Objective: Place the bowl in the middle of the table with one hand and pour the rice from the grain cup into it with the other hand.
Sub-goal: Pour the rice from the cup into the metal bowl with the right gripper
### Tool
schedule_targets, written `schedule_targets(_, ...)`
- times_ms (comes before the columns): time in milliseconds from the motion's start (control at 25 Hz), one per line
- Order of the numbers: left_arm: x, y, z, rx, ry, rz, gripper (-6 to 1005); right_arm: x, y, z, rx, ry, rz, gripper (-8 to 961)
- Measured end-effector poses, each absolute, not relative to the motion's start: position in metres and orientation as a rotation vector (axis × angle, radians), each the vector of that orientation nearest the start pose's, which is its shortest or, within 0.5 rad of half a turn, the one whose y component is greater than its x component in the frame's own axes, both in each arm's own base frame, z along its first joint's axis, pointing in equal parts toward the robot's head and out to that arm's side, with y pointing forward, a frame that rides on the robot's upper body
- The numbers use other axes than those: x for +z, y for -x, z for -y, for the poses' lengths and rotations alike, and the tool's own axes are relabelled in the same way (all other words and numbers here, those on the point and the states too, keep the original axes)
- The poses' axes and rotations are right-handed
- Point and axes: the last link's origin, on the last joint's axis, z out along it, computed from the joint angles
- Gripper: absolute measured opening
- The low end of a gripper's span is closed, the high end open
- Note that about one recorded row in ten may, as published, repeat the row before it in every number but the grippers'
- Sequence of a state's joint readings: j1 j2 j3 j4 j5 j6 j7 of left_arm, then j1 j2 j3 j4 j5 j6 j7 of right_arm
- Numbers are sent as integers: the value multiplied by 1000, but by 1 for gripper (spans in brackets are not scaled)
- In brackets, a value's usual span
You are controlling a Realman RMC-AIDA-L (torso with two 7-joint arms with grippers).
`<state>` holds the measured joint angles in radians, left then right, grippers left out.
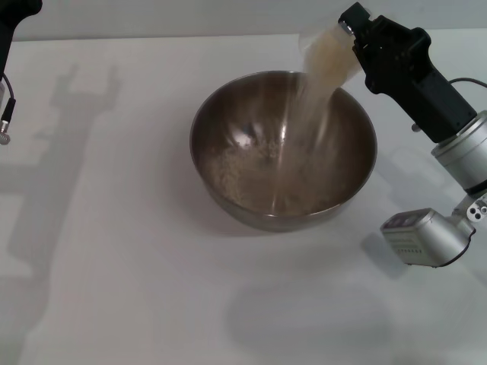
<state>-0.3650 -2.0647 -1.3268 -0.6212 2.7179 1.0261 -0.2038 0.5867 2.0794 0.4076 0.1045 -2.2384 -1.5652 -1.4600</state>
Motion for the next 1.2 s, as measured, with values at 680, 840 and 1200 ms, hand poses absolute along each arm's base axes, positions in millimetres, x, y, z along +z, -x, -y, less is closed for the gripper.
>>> schedule_targets(680,30,250,-373,-1098,1458,514,722,-27,-228,-339,-134,1137,1565,17)
schedule_targets(840,30,249,-371,-1108,1456,505,722,-28,-229,-339,-139,1125,1644,17)
schedule_targets(1200,29,247,-370,-1119,1459,499,723,-30,-228,-337,-143,1058,1785,16)
